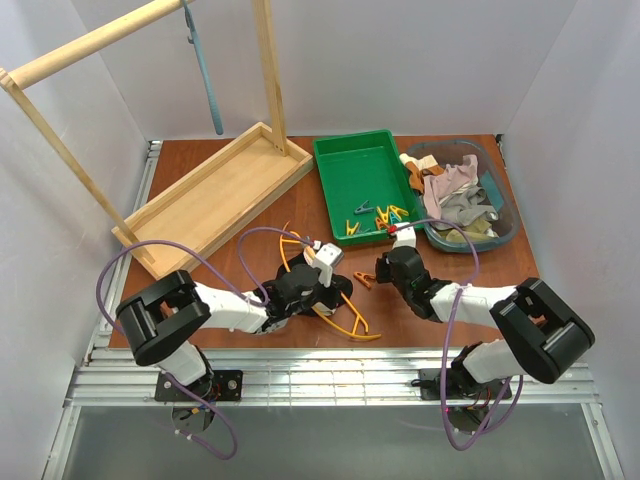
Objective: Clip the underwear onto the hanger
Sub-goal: Place the clamp at the center of the board, then open the clamp at the center of the board.
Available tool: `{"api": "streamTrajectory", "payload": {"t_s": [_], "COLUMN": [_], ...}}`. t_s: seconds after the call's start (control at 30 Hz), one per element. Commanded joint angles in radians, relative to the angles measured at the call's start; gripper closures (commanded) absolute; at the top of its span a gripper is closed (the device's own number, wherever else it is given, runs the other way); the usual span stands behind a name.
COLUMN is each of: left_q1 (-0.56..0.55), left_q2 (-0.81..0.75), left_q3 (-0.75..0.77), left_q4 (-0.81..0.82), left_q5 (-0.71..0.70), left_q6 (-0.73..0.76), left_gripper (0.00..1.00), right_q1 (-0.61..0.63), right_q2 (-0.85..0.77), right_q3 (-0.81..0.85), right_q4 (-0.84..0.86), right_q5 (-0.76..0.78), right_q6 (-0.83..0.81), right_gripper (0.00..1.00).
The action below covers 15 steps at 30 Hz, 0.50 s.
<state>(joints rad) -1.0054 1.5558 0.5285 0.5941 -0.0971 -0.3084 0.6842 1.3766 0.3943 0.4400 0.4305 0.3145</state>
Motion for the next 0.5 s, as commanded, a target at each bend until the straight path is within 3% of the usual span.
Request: {"api": "streamTrajectory", "payload": {"t_s": [0.0, 0.47], "left_q1": [-0.006, -0.006], "left_q2": [0.022, 0.179], "left_q3": [0.044, 0.102], "left_q4": [-0.048, -0.05], "left_q5": [0.013, 0.096], "left_q6": [-0.037, -0.069], "left_gripper": [1.0, 1.0], "right_q1": [-0.005, 0.0], "right_q2": [0.029, 0.022], "right_q3": [-0.015, -0.074], "right_q4": [0.126, 0.105], "right_q5": [-0.102, -0.259], "right_q6": [-0.041, 0.0], "right_gripper": [0.84, 0.99]}}
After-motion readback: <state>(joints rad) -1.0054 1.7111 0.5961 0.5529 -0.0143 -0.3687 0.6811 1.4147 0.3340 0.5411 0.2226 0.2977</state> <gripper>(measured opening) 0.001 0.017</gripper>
